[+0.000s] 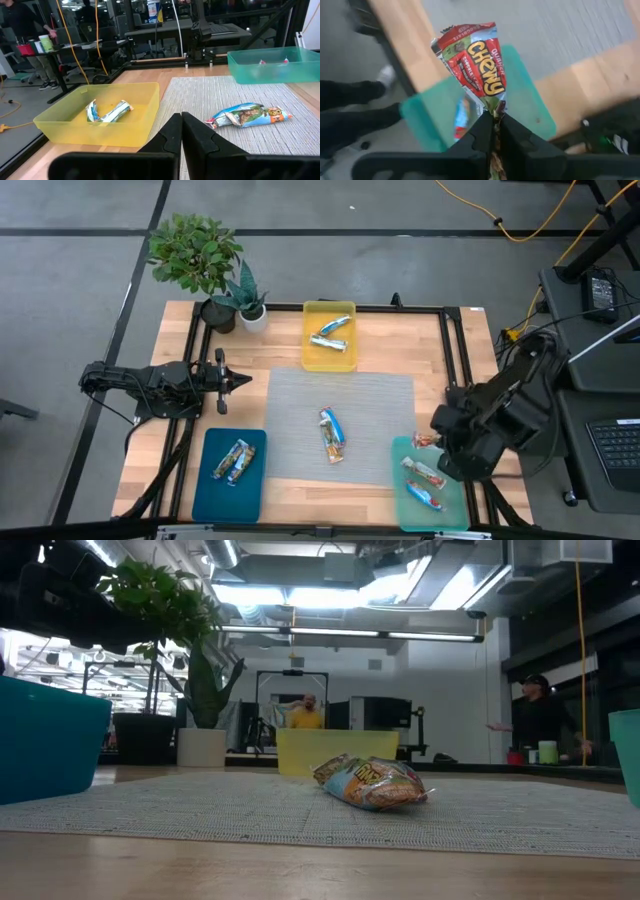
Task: Pick and place Granola Bars by type
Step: Put the right red granola bar into the light blue bin, then put the yellow granola bar into the yellow bin
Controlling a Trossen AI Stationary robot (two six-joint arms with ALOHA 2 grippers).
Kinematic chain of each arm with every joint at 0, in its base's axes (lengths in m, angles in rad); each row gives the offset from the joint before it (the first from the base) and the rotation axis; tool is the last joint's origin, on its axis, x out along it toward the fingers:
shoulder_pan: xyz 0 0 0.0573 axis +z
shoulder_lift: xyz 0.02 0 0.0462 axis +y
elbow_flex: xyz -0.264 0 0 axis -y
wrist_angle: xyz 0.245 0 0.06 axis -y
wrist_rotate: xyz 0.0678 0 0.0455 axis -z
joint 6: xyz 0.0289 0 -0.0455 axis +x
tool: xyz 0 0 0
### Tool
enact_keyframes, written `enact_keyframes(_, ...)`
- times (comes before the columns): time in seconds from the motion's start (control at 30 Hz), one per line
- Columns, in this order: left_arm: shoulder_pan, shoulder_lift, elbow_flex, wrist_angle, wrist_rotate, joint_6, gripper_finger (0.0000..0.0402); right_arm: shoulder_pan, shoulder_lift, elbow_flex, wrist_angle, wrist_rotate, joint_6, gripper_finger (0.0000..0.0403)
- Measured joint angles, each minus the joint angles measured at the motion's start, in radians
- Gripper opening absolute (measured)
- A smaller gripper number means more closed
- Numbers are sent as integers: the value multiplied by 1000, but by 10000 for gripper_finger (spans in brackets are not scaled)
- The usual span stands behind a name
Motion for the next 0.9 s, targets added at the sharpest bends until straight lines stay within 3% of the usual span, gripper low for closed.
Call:
enact_keyframes(0.37,0,0,0,0,0,0,7,10,-37,-321,94,-21,94,16)
enact_keyframes(0.67,0,0,0,0,0,0,7,10,-78,-574,365,-88,114,40)
enact_keyframes(0.9,0,0,0,0,0,0,5,9,-97,-758,557,-120,119,16)
